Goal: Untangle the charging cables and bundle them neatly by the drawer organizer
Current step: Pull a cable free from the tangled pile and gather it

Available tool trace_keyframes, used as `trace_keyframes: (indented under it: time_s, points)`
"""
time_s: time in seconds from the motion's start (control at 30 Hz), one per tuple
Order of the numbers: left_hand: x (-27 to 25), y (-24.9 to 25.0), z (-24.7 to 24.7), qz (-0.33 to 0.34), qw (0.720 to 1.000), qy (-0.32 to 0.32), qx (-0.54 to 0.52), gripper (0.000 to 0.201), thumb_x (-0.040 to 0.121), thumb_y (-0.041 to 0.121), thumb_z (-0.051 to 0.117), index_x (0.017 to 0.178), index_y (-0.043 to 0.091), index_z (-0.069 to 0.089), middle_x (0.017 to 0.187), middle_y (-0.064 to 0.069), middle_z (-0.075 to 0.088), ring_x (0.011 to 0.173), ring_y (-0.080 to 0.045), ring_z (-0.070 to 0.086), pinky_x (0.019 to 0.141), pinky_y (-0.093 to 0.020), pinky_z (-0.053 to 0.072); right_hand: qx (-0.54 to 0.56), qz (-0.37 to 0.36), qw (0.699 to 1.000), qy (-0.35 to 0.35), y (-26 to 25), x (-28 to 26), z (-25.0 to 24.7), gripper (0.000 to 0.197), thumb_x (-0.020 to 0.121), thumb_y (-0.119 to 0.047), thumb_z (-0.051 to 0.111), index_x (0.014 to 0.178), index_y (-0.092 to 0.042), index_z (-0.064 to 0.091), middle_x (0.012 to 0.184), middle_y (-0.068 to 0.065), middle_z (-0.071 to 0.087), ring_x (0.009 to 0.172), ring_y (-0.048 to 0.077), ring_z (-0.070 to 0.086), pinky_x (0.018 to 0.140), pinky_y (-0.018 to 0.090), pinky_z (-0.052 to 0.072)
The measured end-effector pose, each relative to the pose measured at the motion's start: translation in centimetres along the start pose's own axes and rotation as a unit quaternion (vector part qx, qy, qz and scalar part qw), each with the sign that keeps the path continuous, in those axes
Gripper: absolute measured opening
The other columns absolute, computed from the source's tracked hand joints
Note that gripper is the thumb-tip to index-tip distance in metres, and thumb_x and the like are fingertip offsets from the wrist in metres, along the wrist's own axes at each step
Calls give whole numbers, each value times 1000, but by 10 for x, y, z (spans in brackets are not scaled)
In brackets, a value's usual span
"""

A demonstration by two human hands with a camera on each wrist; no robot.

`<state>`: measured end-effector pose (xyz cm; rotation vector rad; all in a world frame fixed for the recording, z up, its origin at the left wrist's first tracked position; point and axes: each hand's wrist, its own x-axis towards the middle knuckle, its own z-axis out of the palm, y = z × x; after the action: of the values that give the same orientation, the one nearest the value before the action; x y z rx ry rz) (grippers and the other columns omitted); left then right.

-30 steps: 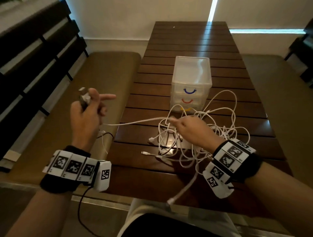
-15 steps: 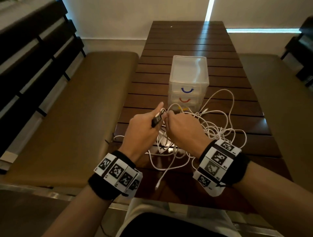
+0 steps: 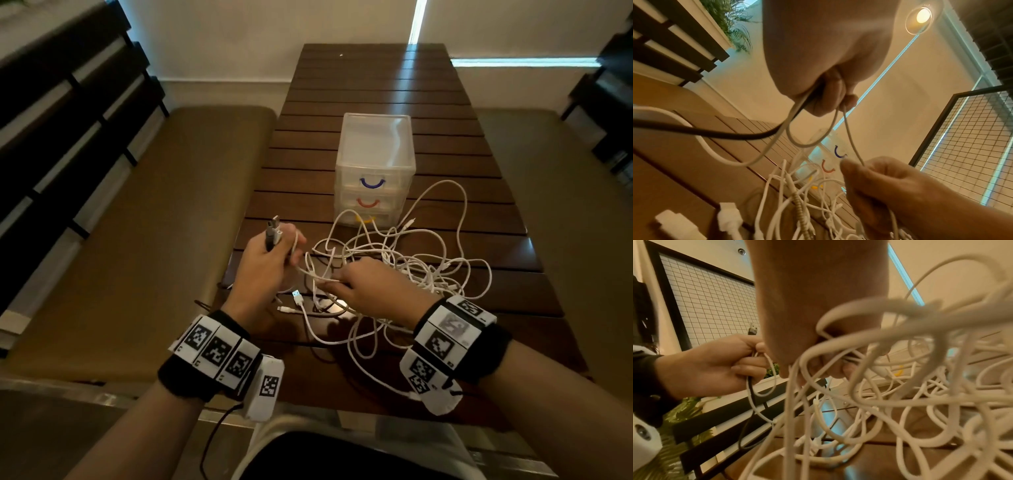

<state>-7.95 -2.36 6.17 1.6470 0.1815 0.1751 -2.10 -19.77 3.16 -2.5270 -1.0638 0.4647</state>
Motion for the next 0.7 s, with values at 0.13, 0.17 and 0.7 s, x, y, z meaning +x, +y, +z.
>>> trace_keyframes:
  time_s: [0.13, 0.17, 0.7]
  points:
    - [8, -1, -27, -48, 994, 89, -32, 31, 101, 37, 42, 80, 20, 57, 59, 9, 41, 43, -2, 30, 36, -14, 24, 5, 14, 1000, -11, 19, -5, -1, 47, 99, -56, 40, 78, -21, 63, 66, -4, 57, 58, 8, 51, 60, 31, 44]
    - [10, 0, -35, -44, 993, 109, -34, 31, 101, 37, 42, 78, 21, 57, 58, 10, 41, 42, -2, 29, 36, -15, 23, 20, 14, 1000, -9, 22, -8, -2, 43, 100, -54, 40, 71, -27, 58, 64, -6, 55, 56, 6, 49, 59, 28, 41]
    - [8, -15, -37, 23, 916, 65, 396, 47, 101, 23, 46, 147, 32, 37, 126, 9, 54, 100, -8, 55, 78, -24, 43, -77, 52, 996, 0, 12, -8, -8, 43, 105, -45, 33, 67, -28, 41, 60, -7, 45, 55, 6, 40, 64, 31, 42]
